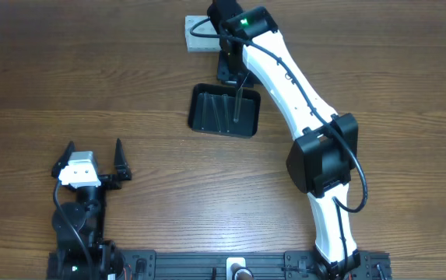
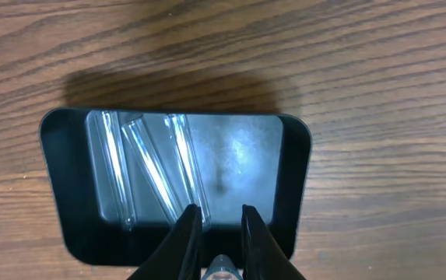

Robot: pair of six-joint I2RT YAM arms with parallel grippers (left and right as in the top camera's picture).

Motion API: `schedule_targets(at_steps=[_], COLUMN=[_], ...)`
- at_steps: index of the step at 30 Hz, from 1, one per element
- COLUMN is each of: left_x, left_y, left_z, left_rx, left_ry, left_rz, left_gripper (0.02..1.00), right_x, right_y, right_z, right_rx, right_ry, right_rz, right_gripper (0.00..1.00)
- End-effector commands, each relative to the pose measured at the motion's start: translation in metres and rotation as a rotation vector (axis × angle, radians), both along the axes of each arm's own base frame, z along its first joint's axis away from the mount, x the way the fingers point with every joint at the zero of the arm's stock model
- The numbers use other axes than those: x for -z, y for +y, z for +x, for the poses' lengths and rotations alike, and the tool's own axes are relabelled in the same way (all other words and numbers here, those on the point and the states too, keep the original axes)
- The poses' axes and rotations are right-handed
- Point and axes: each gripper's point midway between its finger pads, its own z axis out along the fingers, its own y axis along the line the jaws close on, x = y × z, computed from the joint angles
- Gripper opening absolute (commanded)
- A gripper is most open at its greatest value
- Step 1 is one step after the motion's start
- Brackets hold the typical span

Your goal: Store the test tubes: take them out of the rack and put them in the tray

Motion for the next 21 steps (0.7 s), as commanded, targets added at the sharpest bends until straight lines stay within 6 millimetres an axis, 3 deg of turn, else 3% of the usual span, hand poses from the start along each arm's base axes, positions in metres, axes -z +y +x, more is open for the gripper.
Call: schedule_targets(at_steps=[1, 21], left_x=[0.001, 0.001], left_y=[-0.001, -0.001], left_z=[0.0, 0.0], left_rx=[0.01, 0.01], left_ry=[0.001, 0.001], left_rz=[0.014, 0.014], left_gripper=[0.998, 0.998], right_x=[-0.004, 0.035], right_y=[-0.003, -0.01], right_z=[-0.001, -0.004], right_rx=[0.017, 0.029], right_ry=[-0.014, 0.054], right_rz=[0.01, -0.025], right_gripper=[0.128, 0.137])
